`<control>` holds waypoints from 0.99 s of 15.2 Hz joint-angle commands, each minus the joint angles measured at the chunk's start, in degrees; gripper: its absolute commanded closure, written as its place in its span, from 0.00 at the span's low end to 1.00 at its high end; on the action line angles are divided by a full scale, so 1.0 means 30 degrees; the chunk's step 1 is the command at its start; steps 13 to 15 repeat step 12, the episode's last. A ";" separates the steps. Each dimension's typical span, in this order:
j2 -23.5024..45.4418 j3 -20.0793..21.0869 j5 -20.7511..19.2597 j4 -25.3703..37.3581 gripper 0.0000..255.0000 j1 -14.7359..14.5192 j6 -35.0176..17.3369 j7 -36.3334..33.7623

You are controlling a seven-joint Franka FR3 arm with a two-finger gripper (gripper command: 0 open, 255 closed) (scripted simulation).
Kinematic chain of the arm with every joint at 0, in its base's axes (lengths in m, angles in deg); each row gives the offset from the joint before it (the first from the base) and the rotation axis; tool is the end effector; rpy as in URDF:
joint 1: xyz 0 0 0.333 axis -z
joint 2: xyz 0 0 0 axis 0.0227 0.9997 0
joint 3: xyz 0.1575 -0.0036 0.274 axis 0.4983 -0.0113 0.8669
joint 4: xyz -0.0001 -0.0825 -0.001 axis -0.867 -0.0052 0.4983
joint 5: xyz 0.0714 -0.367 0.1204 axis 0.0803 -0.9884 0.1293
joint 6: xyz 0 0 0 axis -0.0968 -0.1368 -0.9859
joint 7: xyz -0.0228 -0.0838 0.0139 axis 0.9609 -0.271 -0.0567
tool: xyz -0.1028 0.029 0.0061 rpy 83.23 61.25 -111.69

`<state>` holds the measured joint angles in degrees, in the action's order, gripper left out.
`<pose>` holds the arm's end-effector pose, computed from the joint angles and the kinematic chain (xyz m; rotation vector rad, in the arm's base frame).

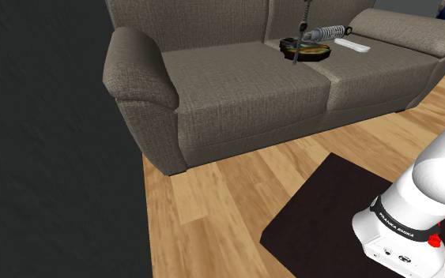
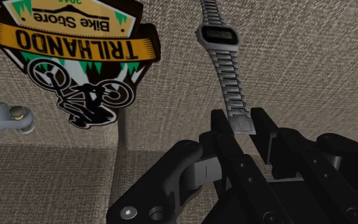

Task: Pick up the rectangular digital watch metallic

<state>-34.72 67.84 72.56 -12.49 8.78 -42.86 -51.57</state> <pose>0.4827 -0.2910 0.6863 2.9937 -0.3528 0.6869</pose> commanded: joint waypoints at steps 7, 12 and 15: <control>0.0771 -0.0160 0.0269 0.3018 1.00 0.0083 0.2322 -0.0049; 0.1243 -0.0253 0.0467 0.4416 1.00 0.0154 0.3291 -0.0039; 0.1243 -0.0253 0.0467 0.4416 1.00 0.0154 0.3291 -0.0039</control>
